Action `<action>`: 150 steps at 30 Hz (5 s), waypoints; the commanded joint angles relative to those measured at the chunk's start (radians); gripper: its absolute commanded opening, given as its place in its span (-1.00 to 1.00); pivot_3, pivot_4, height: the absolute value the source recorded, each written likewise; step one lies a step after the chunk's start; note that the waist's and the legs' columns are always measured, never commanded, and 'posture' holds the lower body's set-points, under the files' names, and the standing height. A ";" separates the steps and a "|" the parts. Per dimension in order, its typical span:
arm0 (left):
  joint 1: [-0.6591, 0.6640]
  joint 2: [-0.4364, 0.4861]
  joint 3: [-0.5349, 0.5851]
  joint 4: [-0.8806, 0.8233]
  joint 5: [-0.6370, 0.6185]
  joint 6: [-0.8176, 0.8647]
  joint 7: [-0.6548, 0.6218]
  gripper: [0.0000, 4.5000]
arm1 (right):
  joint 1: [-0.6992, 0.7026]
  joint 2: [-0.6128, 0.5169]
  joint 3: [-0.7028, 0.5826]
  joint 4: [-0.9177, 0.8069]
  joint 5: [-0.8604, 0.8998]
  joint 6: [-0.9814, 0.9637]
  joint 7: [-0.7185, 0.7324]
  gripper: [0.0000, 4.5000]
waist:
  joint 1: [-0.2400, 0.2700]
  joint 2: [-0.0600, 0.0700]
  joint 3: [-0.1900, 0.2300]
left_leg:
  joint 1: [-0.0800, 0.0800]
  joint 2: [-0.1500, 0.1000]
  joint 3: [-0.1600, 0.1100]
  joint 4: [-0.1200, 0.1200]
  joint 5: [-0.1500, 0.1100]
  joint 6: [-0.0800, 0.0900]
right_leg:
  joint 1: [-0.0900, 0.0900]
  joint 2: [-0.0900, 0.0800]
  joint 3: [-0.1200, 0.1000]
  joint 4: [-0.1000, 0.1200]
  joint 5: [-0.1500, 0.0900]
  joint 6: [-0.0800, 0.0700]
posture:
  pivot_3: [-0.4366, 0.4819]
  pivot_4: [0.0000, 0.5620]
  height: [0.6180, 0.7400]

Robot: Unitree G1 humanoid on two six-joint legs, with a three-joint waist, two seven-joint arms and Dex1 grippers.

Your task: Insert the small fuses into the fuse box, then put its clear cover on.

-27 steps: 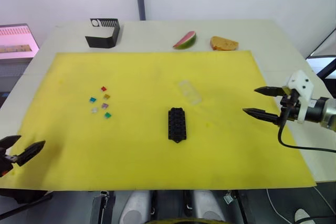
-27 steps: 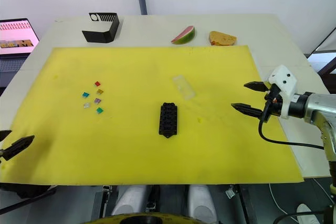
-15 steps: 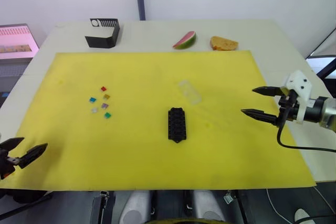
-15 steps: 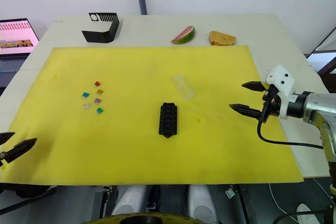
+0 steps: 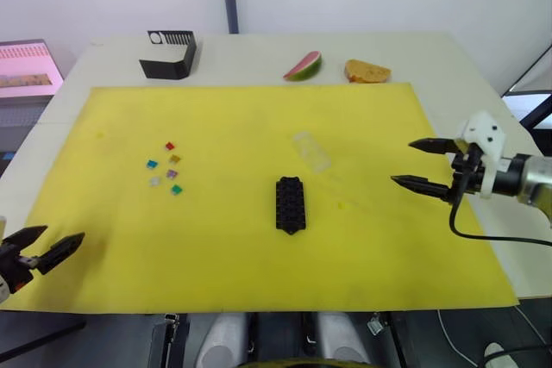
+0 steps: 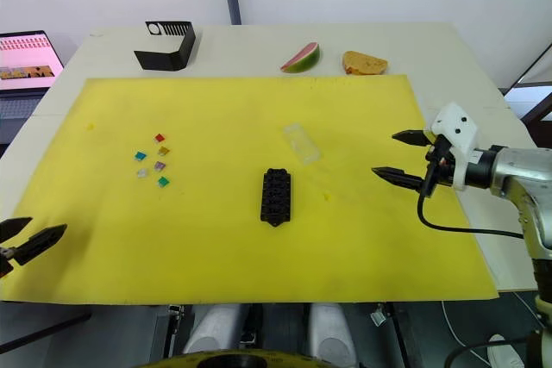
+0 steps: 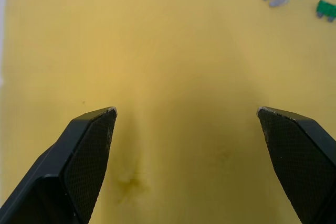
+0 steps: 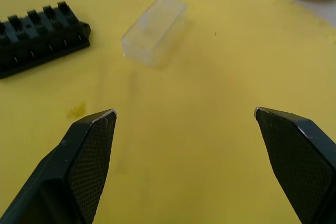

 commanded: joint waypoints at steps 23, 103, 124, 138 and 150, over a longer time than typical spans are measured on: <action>-0.690 0.016 -0.016 0.531 -0.381 0.901 0.223 1.00 | -0.365 0.388 0.373 -0.170 0.100 0.094 0.017 0.98 | -0.005 -0.005 -0.001 | -0.006 -0.001 0.000 0.001 0.005 -0.009 | -0.009 0.001 -0.001 0.006 0.003 0.005 | -0.05 -0.47 1.00; -0.841 -0.046 -0.284 0.716 -0.179 0.733 0.103 0.04 | -0.397 0.372 0.391 -0.106 0.020 0.050 0.039 1.00 | 0.002 -0.006 -0.003 | -0.012 -0.002 -0.002 0.003 0.007 -0.012 | -0.015 0.000 -0.001 0.008 0.003 0.005 | -0.05 -0.47 1.00; -0.850 0.054 -0.059 0.421 -0.357 0.953 0.157 -0.99 | -0.363 0.429 0.301 -0.163 0.134 0.134 -0.049 1.00 | -0.018 -0.007 -0.003 | -0.015 -0.001 -0.002 0.002 0.007 -0.012 | -0.018 0.001 -0.001 0.009 0.003 0.005 | -0.05 -0.47 1.00; -1.083 -0.338 -0.099 0.138 -0.933 0.839 0.569 -0.99 | -0.332 0.767 0.057 -0.248 0.594 0.450 -0.606 1.00 | -0.008 -0.010 -0.004 | -0.015 -0.001 -0.003 0.003 0.008 -0.014 | -0.018 0.002 -0.001 0.010 0.003 0.005 | -0.05 -0.47 1.00; -1.099 -0.430 -0.320 0.086 -1.183 0.549 0.759 -0.99 | -0.353 0.895 0.065 -0.217 0.654 0.418 -0.772 1.00 | -0.023 -0.010 -0.004 | -0.014 -0.001 -0.003 0.003 0.009 -0.015 | -0.018 0.003 -0.001 0.011 0.003 0.005 | -0.05 -0.47 1.00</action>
